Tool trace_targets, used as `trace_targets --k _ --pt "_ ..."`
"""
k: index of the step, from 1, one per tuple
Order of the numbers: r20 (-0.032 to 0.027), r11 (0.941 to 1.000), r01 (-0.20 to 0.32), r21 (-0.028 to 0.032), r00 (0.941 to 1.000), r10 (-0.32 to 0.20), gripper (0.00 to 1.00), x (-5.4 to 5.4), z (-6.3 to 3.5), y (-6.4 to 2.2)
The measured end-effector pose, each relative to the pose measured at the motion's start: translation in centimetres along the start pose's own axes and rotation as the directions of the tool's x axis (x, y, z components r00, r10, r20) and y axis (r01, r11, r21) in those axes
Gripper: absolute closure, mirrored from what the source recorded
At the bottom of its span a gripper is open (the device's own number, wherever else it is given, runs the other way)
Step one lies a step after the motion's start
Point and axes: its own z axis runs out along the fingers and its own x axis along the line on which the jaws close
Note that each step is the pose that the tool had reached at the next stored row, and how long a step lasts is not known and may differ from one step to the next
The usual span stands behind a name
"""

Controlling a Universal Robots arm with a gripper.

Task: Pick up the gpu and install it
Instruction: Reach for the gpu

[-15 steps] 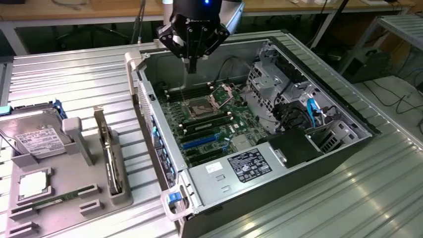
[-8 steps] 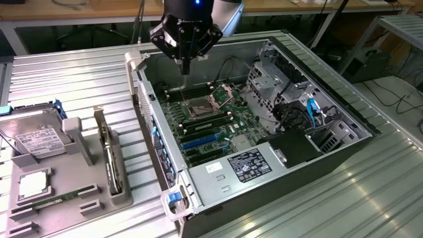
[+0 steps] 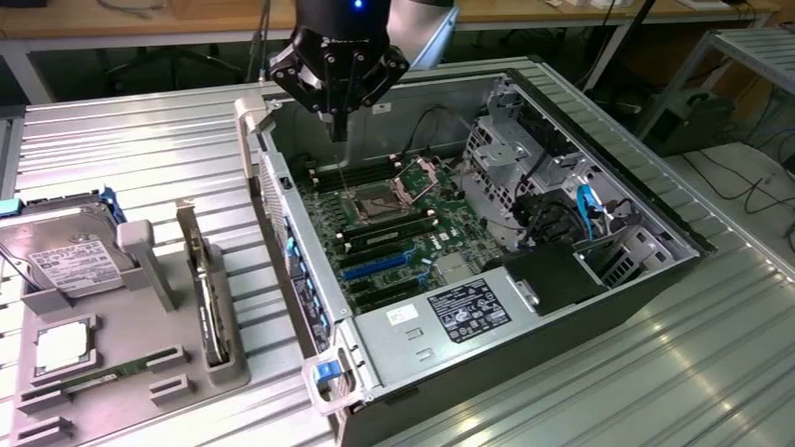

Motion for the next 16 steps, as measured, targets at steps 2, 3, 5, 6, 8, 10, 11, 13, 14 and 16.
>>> trace_targets --k 2,3,5,6,8,10,11,13,14,16 --pt "-0.0001 1.0 0.0 0.0001 1.0 0.0 0.89 0.3 -0.01 -0.02" --pt "-0.0001 1.0 0.0 0.0001 1.0 0.0 0.89 0.4 -0.02 -0.03" --pt "0.0 1.0 0.0 0.0001 1.0 0.0 0.89 0.8 -0.02 -0.06" --pt "0.0 1.0 0.0 0.0001 1.0 0.0 0.89 0.9 -0.03 -0.07" --pt "-0.0001 1.0 0.0 0.0001 1.0 0.0 0.89 1.2 -0.03 -0.09" --pt "-0.0001 1.0 0.0 0.0001 1.0 0.0 0.89 1.4 -0.04 -0.11" --pt "0.0 1.0 0.0 0.0 1.0 0.0 0.89 1.6 -0.04 -0.12" --pt "0.0 1.0 0.0 0.0 1.0 0.0 0.89 1.9 -0.04 -0.15" --pt "-0.0001 1.0 0.0 0.0001 1.0 0.0 0.89 2.1 -0.05 -0.16" --pt "-0.0001 1.0 0.0 0.0001 1.0 0.0 0.89 2.4 -0.06 -0.18"
